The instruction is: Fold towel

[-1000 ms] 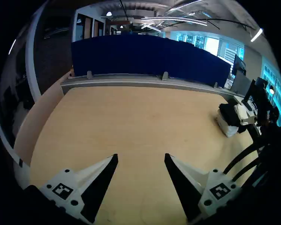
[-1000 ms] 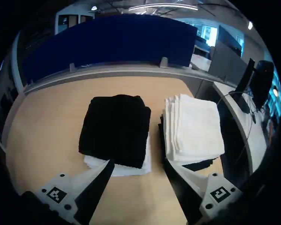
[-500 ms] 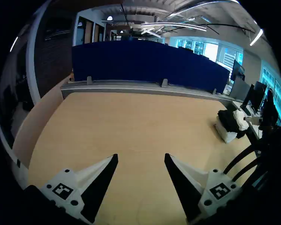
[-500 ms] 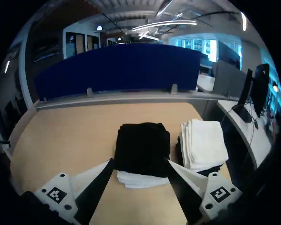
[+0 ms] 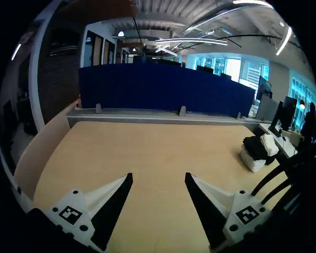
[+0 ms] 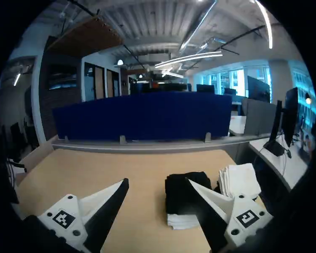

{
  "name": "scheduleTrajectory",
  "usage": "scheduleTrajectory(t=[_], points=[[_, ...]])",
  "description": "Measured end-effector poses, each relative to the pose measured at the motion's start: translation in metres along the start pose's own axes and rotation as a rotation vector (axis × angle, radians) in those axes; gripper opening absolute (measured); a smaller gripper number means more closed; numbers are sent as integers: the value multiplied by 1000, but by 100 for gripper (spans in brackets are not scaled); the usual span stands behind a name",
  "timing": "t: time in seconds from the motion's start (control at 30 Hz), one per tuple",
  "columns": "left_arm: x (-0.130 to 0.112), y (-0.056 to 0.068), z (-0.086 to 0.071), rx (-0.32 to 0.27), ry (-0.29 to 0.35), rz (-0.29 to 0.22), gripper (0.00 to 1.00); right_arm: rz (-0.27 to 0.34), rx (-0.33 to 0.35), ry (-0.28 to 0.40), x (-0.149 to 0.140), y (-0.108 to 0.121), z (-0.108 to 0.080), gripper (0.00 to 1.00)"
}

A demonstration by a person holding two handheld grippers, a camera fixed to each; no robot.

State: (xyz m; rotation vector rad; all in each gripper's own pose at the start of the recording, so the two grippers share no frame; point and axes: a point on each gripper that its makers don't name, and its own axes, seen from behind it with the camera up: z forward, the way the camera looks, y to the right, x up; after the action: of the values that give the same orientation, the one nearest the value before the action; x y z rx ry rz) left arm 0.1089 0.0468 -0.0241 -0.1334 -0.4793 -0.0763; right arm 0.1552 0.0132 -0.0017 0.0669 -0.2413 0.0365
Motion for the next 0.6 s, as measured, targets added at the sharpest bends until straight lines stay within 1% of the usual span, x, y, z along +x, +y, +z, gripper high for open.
scheduleTrajectory(t=[0.1, 0.3, 0.4, 0.6], points=[[20, -2, 0, 3, 64, -3, 92, 5, 2, 57, 14, -17, -9, 100], [67, -7, -6, 16, 230, 3, 92, 44, -8, 165, 32, -39, -24, 100], [85, -6, -11, 16, 294, 10, 92, 65, -6, 188, 33, -47, -28, 100], [106, -5, -22, 19, 387, 29, 92, 95, -10, 190, 28, -52, -32, 100]])
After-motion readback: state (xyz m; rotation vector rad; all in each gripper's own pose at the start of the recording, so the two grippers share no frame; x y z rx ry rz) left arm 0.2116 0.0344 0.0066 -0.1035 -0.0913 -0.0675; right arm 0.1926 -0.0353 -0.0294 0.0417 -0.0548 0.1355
